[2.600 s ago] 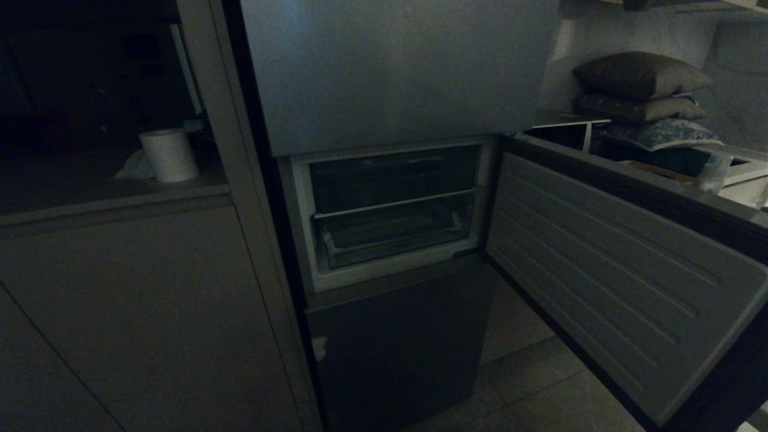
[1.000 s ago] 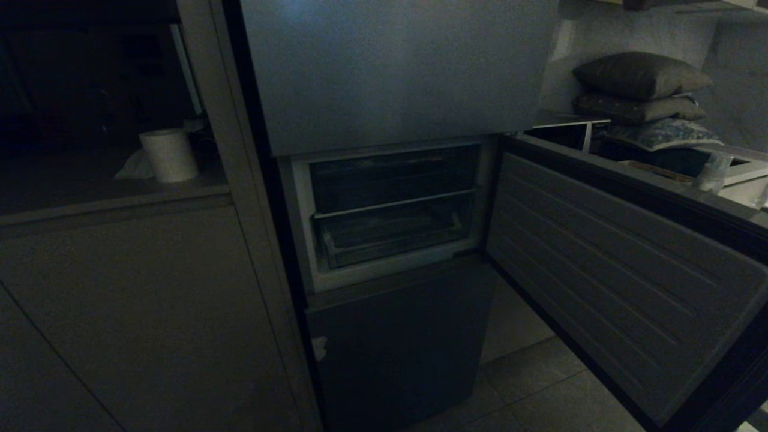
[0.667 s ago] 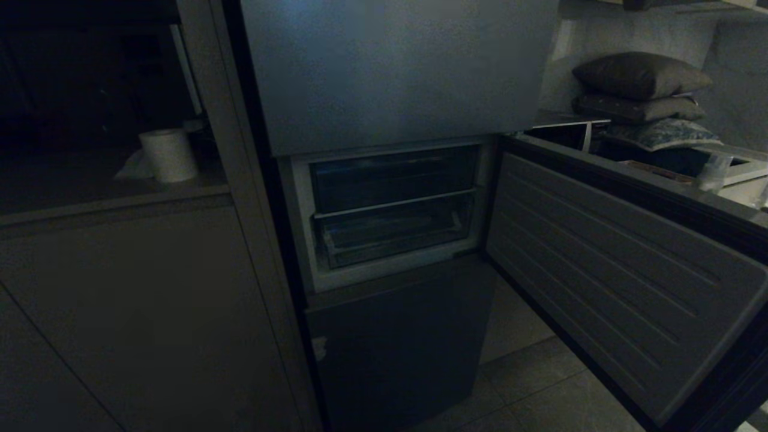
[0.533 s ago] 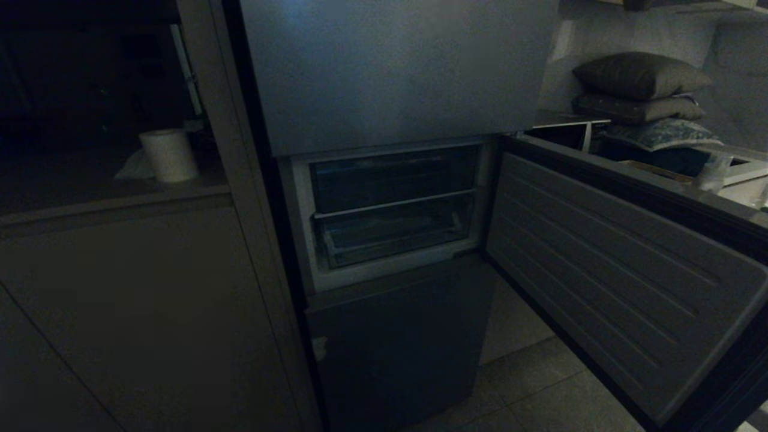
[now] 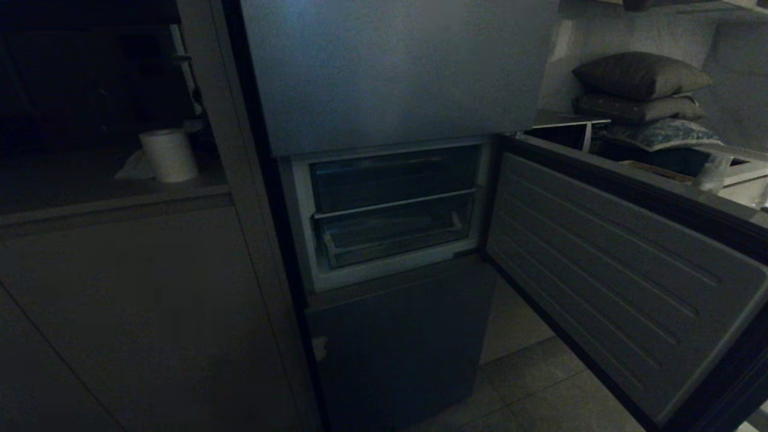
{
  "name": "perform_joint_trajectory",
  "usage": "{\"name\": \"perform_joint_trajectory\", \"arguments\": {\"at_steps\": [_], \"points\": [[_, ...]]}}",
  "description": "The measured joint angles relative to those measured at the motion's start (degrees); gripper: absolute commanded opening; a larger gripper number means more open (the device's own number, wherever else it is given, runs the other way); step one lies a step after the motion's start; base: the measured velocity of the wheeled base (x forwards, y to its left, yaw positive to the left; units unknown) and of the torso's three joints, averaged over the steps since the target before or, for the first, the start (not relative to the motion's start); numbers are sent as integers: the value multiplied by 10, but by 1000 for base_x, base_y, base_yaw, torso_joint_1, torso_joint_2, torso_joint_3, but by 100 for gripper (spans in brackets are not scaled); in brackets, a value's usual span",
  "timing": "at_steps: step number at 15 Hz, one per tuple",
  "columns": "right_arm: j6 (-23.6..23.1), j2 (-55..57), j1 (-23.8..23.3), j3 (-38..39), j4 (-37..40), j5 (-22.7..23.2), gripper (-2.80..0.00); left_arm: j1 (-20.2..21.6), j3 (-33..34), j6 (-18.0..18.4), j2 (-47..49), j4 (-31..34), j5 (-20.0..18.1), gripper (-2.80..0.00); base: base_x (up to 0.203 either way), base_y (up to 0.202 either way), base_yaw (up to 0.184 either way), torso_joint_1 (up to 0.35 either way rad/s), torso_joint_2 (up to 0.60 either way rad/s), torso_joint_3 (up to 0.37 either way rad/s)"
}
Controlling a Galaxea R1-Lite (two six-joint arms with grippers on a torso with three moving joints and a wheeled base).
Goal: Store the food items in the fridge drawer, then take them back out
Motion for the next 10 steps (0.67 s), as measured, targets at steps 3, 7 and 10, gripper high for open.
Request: {"name": "perform_joint_trajectory", "arguments": {"at_steps": [3,7,10], "points": [[-1,0,0,0,0,0,-280,0,0,-39,0,-2,10,-280,0,0,0,0,0,0],[-1,0,0,1,0,0,-280,0,0,-51,0,-3,10,-280,0,0,0,0,0,0],[-1,0,0,1,0,0,-280,0,0,-52,0,-4,11,-280,0,0,0,0,0,0]]}}
